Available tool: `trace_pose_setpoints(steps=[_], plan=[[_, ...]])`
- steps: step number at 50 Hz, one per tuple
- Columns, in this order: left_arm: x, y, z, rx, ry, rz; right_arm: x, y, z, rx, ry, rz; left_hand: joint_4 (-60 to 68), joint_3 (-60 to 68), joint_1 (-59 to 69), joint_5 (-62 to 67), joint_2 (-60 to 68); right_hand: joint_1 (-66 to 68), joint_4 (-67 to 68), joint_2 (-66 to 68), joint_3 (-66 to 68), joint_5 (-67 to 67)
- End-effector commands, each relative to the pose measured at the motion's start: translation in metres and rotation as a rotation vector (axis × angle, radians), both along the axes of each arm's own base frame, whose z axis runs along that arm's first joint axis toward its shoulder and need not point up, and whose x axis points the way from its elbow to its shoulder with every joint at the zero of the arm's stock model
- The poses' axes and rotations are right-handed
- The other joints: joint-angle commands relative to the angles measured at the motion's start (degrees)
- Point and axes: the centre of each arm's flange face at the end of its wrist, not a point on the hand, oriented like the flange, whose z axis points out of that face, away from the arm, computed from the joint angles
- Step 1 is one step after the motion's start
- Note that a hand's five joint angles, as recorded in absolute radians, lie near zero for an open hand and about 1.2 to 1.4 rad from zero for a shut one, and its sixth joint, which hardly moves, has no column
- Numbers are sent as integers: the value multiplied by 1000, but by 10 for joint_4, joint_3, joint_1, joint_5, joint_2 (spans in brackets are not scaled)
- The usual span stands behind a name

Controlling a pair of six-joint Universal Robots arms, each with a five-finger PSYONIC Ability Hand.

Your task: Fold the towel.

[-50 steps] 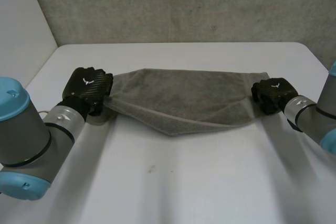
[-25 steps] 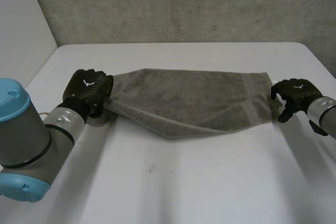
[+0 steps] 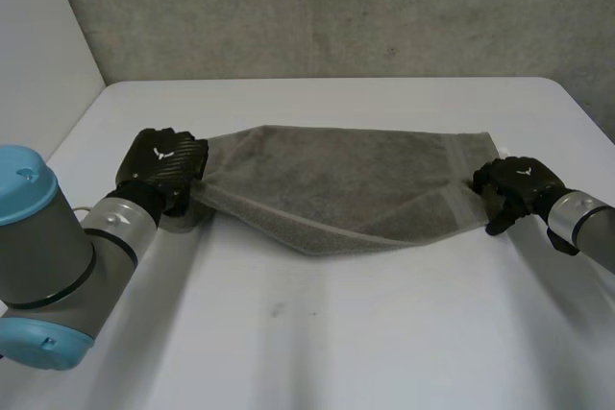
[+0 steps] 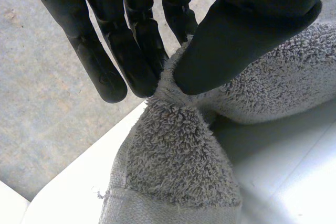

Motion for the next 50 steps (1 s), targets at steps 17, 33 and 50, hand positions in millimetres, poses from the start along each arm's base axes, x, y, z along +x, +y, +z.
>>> trace_pose_setpoints(steps=[17, 33, 50], plan=[[-1, -1, -4, 8, -4, -2, 11, -18, 3, -73, 13, -8, 103, 103, 128, 109, 102, 108, 109, 113, 107, 130], [-1, -2, -7, 16, -8, 0, 32, -20, 3, -91, 17, 12, 103, 103, 128, 109, 102, 464, 465, 469, 463, 486], [0, 0, -2, 13, -14, 2, 25, 11, 82, -84, 23, -8, 103, 103, 128, 109, 102, 464, 465, 469, 463, 486]])
